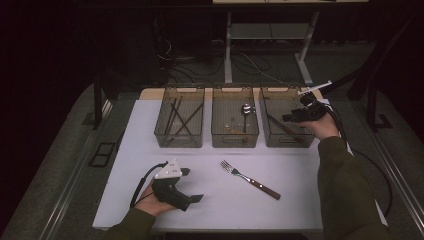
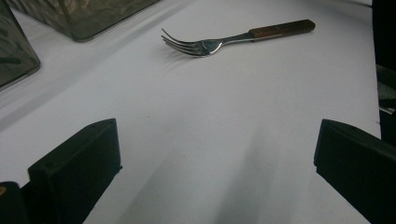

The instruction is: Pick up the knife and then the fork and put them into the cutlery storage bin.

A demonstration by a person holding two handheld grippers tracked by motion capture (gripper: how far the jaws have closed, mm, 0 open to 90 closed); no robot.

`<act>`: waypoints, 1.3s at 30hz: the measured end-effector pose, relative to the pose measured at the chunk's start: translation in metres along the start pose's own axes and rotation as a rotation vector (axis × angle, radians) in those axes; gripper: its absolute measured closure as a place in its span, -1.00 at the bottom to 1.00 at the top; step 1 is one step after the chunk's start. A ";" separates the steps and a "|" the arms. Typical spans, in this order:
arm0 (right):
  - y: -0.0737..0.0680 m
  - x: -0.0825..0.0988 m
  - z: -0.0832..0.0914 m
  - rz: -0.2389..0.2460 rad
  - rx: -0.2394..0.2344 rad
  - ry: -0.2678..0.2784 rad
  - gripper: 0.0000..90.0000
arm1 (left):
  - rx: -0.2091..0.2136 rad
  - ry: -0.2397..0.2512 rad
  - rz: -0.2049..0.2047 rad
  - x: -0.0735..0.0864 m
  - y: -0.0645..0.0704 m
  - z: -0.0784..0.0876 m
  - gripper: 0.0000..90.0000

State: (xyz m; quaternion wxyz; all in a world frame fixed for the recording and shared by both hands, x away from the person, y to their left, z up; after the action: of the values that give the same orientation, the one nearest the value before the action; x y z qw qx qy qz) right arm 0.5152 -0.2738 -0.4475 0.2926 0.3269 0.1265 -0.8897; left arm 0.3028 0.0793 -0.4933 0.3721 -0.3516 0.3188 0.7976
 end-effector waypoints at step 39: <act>-0.131 0.050 0.047 0.136 -0.148 0.165 -0.34 | -0.005 -0.006 -0.013 0.000 0.001 0.000 -1.00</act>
State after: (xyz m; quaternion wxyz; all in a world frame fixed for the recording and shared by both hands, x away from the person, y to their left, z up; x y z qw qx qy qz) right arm 0.3818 -0.2104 -0.4405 0.3640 0.3842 0.1929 -0.8263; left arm 0.3020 0.0787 -0.4932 0.3773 -0.3523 0.3135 0.7970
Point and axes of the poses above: each handheld gripper's, and its own axes: z roughly backward along the jaws, x roughly out of its underside, y roughly to its right, the point moved 9 cm from there along -z, roughly forward along the jaws, and after that the axes turned 7 degrees about z, right-handed, at the moved point
